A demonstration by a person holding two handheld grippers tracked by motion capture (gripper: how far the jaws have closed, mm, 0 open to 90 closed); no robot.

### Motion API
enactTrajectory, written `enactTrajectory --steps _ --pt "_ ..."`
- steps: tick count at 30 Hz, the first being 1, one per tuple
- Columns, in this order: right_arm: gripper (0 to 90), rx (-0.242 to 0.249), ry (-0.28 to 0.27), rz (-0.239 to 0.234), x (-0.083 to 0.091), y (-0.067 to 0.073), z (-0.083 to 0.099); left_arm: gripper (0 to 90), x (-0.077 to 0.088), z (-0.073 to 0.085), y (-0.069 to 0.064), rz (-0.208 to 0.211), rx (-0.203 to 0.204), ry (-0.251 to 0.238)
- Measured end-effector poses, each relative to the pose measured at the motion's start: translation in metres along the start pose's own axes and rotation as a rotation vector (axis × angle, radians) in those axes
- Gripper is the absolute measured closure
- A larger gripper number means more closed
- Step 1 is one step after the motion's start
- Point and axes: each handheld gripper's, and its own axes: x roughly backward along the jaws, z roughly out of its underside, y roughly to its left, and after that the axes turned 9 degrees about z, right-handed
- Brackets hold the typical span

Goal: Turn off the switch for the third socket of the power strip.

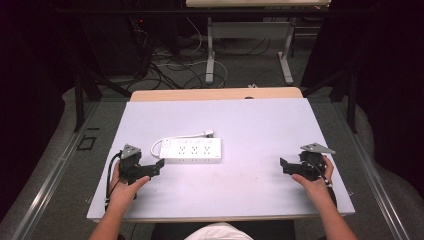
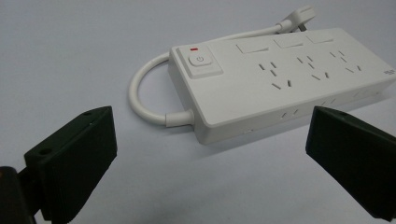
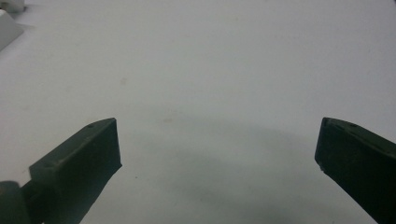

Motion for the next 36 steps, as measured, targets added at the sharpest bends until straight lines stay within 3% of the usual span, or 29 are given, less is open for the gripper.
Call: enactTrajectory --steps 9,11,20,30,36 --pt "1.0 0.014 -0.031 -0.028 0.008 0.005 0.0 2.7 0.002 0.0 -0.003 0.002 0.001 -0.003" --pt "0.9 0.021 -0.031 -0.028 0.008 0.006 0.0 3.4 0.002 0.0 -0.005 -0.009 -0.018 0.0" --pt "1.7 0.033 -0.047 -0.038 0.009 0.008 0.0 9.6 0.003 0.0 -0.012 -0.009 -0.034 0.01" --pt "3.2 0.035 -0.054 -0.036 0.012 0.007 0.003 16.7 0.0 -0.006 -0.024 -0.007 -0.091 0.039" --pt "4.1 0.029 -0.057 -0.036 0.013 0.006 0.003 21.6 -0.005 -0.006 -0.035 0.031 -0.134 0.051"
